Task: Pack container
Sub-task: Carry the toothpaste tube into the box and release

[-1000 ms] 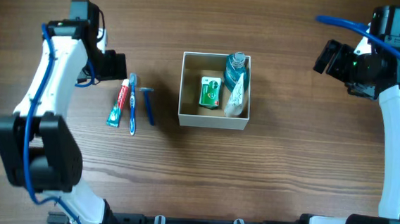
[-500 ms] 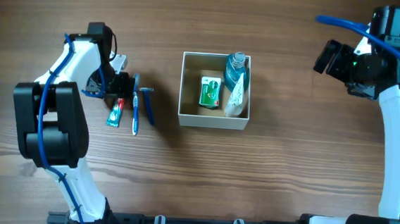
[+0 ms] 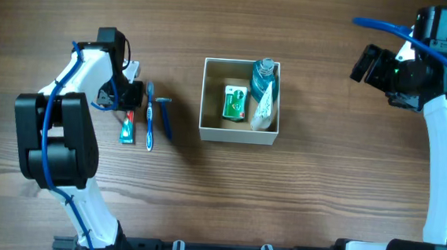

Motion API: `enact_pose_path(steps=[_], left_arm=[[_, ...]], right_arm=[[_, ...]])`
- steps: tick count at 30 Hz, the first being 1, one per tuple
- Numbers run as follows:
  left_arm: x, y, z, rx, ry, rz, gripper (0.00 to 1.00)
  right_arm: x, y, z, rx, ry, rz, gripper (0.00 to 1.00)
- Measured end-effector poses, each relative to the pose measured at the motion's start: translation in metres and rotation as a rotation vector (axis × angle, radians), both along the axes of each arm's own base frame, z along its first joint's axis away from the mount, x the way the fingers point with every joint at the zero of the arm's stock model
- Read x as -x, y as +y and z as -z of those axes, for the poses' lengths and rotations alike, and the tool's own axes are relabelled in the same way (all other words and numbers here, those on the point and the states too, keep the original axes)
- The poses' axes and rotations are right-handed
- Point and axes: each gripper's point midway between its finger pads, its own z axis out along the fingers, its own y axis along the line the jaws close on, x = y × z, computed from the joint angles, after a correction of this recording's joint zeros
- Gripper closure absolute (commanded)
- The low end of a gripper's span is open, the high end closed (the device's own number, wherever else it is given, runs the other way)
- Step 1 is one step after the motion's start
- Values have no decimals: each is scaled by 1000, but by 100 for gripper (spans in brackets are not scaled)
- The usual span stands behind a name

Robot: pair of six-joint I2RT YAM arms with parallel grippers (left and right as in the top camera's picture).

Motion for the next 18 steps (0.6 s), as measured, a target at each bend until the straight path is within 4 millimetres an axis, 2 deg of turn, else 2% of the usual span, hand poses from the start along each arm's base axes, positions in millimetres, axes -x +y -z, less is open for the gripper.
enact_pose_path(steps=[2,5,7,9,10,13,16,17,18], left_arm=[[7,-3,-10,9,37,-33,94],[-7,-19,-58,39,-32,-56,96],[-18,-41,-99,74,-139,-34,96],[-24,-74,-143,115,-270,11,94],[-26,-88,-156,131,-316,30,94],[-25,-163,-200,230,-480,153,93],[-24,-224,-207,305,-545,250,93],[-23,-235,-204,318,-539,241,92],[-18,-256,-190,321,-512,265,92]], right_arm=[[0,0,0,0,0,0,0],[0,0,0,0,0,0,0],[0,0,0,0,0,0,0],[0,0,0,0,0,0,0],[0,0,0,0,0,0,0],[0,0,0,0,0,0,0],[0,0,0,0,0,0,0],[0,0,0,0,0,0,0],[0,0,0,0,0,0,0]])
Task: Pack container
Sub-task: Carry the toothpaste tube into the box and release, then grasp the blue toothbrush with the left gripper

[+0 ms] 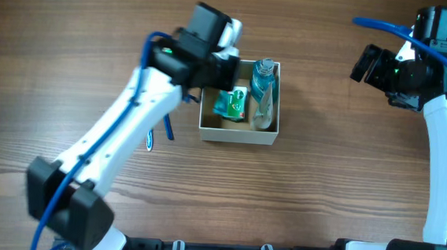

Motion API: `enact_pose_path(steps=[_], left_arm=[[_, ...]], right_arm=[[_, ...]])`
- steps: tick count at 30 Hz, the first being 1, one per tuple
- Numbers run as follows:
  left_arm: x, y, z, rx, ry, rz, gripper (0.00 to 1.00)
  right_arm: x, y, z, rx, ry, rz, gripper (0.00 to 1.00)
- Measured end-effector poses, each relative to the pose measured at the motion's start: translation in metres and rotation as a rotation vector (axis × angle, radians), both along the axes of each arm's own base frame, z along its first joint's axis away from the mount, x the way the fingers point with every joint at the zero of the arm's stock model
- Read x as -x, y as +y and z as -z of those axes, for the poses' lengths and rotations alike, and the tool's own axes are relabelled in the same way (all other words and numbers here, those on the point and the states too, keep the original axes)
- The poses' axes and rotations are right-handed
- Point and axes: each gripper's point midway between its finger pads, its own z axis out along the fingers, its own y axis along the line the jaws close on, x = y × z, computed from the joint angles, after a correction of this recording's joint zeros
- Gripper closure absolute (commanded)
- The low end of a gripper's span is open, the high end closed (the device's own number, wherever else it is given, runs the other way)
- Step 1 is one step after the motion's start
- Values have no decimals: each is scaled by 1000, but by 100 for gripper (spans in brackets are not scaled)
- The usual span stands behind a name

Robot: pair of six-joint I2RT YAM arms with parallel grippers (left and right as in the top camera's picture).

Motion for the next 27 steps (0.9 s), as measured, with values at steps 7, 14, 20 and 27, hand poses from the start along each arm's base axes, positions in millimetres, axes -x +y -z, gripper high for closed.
enact_pose_path(steps=[7,14,20,27], left_arm=[[3,-19,120,-113,252,-94,59],[5,-6,96,-93,253,-153,14],[15,70,-26,-76,57,-237,9],[10,187,11,-233,155,-508,26]], right_arm=[[0,0,0,0,0,0,0],[0,0,0,0,0,0,0],[0,0,0,0,0,0,0],[0,0,0,0,0,0,0]])
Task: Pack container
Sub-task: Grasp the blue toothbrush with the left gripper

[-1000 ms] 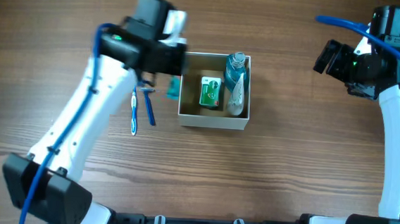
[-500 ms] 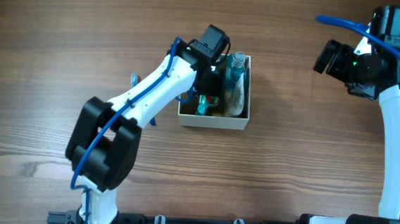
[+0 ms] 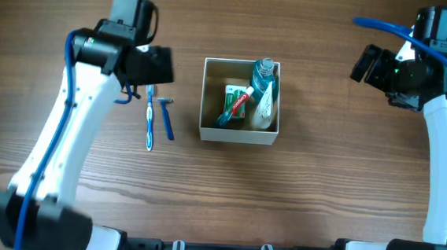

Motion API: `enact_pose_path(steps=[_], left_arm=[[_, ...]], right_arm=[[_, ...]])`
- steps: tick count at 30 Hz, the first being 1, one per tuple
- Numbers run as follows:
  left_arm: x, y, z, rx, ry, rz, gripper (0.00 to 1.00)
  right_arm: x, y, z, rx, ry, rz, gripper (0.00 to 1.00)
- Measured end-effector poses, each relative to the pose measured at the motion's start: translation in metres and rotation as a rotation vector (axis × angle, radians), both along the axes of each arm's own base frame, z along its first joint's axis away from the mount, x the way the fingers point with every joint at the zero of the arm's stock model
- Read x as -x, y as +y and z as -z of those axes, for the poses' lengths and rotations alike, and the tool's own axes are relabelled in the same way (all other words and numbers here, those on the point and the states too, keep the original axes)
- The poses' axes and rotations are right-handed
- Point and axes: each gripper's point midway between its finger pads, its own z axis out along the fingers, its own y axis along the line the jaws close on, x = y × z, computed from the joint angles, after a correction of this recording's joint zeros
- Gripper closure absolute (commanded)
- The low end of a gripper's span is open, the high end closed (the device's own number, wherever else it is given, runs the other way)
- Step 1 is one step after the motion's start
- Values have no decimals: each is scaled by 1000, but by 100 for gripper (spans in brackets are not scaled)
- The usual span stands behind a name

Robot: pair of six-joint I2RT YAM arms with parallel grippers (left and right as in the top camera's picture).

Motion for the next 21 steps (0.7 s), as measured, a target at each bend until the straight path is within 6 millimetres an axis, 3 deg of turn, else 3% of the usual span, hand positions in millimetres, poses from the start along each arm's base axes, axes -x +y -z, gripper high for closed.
enact_pose_path(steps=[2,4,6,12,17,21], left_arm=[[11,14,61,-24,155,-46,32],[23,17,103,-41,253,-53,33],[27,18,128,-47,293,-56,33],[17,16,155,-40,256,-56,41],[16,18,175,-40,264,-65,54],[15,30,180,-37,269,-98,62]], right_arm=[[0,0,0,0,0,0,0],[0,0,0,0,0,0,0],[0,0,0,0,0,0,0],[0,0,0,0,0,0,0],[0,0,0,0,0,0,0],[0,0,0,0,0,0,0]])
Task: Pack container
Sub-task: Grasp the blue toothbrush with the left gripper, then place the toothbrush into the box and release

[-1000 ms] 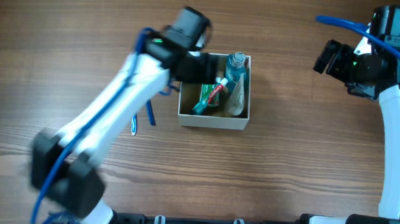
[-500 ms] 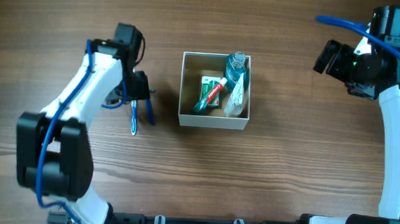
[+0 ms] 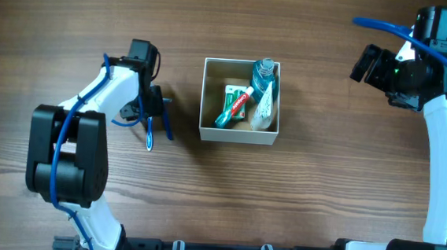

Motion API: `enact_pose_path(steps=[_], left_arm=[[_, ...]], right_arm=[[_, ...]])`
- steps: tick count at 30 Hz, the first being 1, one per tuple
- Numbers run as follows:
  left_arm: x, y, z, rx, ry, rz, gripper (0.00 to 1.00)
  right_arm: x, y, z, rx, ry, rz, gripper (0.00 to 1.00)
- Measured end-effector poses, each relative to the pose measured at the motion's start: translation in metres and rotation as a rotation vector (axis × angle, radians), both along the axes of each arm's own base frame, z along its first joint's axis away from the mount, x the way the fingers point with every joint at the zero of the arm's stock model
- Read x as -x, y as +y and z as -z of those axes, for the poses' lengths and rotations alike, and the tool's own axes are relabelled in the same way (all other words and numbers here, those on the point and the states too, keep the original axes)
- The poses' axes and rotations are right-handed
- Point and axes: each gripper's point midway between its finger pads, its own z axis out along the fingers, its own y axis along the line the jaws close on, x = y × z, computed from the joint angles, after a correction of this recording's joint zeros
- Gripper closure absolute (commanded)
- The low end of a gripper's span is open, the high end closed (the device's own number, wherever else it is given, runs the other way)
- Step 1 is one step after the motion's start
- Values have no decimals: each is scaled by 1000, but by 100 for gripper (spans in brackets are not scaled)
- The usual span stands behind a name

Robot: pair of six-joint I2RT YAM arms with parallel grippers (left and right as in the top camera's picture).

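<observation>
A white open box (image 3: 206, 100) stands mid-table. Inside lie a green packet (image 3: 232, 96), a red and teal toothpaste tube (image 3: 239, 104) slanting across it, a teal bottle (image 3: 263, 74) and a white sachet (image 3: 262, 108). Left of the box a blue toothbrush (image 3: 149, 133) and a dark blue razor (image 3: 167, 125) lie on the table. My left gripper (image 3: 152, 104) is low over their upper ends; its wrist hides the fingers, so its state is unclear. My right gripper (image 3: 364, 64) hangs at the far right, away from everything, its jaws not readable.
The wooden table (image 3: 322, 187) carries only the box and the two loose items. The left arm's base (image 3: 61, 161) stands at the left, and the right arm (image 3: 446, 156) runs down the right edge.
My left gripper was higher and further back-left of the toothbrush; it is now down at the top ends of the toothbrush and razor. The box contents and the right arm are unchanged.
At first my left gripper was at the toothpaste tube lying left of the toothbrush. Then it was over the box's left side, the tube gone from the table. Then the tube lay in the box and the gripper was back left. Now it sits at the toothbrush.
</observation>
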Motion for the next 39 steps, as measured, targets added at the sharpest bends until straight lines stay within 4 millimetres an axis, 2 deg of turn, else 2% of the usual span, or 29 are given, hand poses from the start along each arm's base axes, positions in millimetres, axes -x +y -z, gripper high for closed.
enact_pose_path(steps=[5,7,13,16,18,20,23,25,27,29,31,33,35,37,38,39], left_arm=[[-6,11,2,4,-15,-21,73],[-7,11,2,5,-20,-21,96],[-10,8,3,28,-17,-16,96],[10,8,0,29,73,-18,96],[25,6,-13,42,146,-18,96],[19,-2,-45,78,126,-14,96],[-11,-30,-129,169,-108,43,96],[-19,-60,-183,221,-288,129,96],[-23,-105,-232,284,-477,253,96],[-24,-137,-249,324,-552,331,96],[-29,-168,-244,344,-567,385,96],[-35,-193,-215,339,-521,409,96],[-43,-208,-181,323,-464,417,96],[-46,-220,-129,299,-359,413,96],[-44,-220,-106,284,-307,406,93],[-40,-218,-85,269,-253,395,80]], right_arm=[[0,0,0,0,0,0,0],[0,0,0,0,0,0,0],[0,0,0,0,0,0,0],[0,0,0,0,0,0,0],[0,0,0,0,0,0,0],[0,0,0,0,0,0,0],[0,0,0,0,0,0,0],[0,0,0,0,0,0,0],[0,0,0,0,0,0,0],[0,0,0,0,0,0,0],[0,0,0,0,0,0,0],[0,0,0,0,0,0,0],[0,0,0,0,0,0,0],[0,0,0,0,0,0,0],[0,0,0,0,0,0,0],[0,0,0,0,0,0,0]])
